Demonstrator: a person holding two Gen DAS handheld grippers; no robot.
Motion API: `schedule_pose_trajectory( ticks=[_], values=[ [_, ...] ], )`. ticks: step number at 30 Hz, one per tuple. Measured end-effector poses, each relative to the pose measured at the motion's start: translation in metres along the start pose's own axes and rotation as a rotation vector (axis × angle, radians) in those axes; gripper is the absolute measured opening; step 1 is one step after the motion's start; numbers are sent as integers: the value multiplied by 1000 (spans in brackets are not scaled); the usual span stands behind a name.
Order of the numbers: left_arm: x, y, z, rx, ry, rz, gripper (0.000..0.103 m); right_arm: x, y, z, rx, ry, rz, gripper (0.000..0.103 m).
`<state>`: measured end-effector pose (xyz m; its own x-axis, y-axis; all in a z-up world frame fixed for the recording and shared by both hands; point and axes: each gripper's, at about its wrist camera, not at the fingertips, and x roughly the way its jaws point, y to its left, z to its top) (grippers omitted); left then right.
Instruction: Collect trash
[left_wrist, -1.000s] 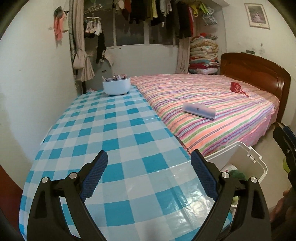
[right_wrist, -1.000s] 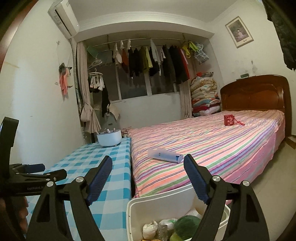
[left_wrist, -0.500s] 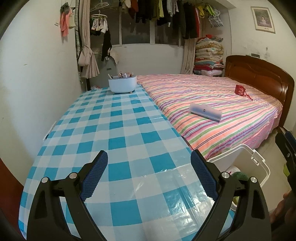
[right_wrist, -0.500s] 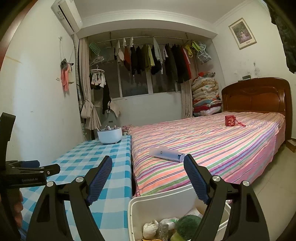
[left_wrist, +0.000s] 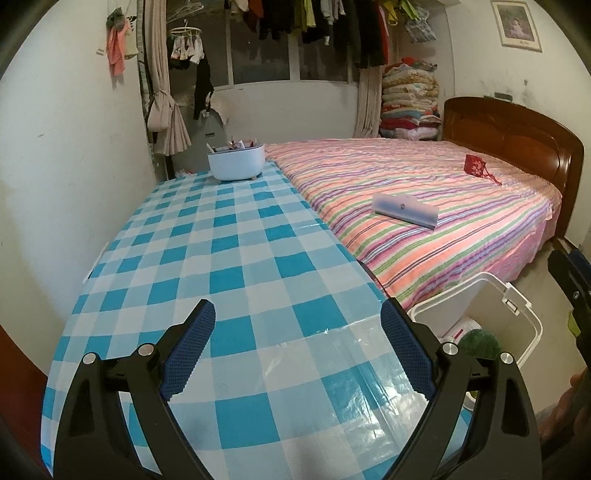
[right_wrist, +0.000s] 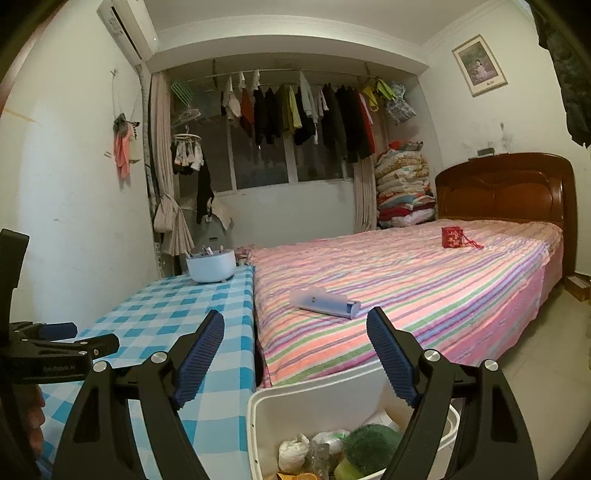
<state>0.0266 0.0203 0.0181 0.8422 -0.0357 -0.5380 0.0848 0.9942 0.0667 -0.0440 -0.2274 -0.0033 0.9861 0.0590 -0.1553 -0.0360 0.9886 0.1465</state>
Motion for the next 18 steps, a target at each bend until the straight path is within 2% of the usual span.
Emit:
schedule_pose_trajectory(
  ticks=[13, 18],
  values=[
    [15, -15, -9, 57, 25, -26, 90, 8, 0, -3, -13, 48, -40, 78],
    [17, -23, -9, 82, 4, -37, 90, 11, -3, -6, -13, 67, -60, 78]
  ],
)
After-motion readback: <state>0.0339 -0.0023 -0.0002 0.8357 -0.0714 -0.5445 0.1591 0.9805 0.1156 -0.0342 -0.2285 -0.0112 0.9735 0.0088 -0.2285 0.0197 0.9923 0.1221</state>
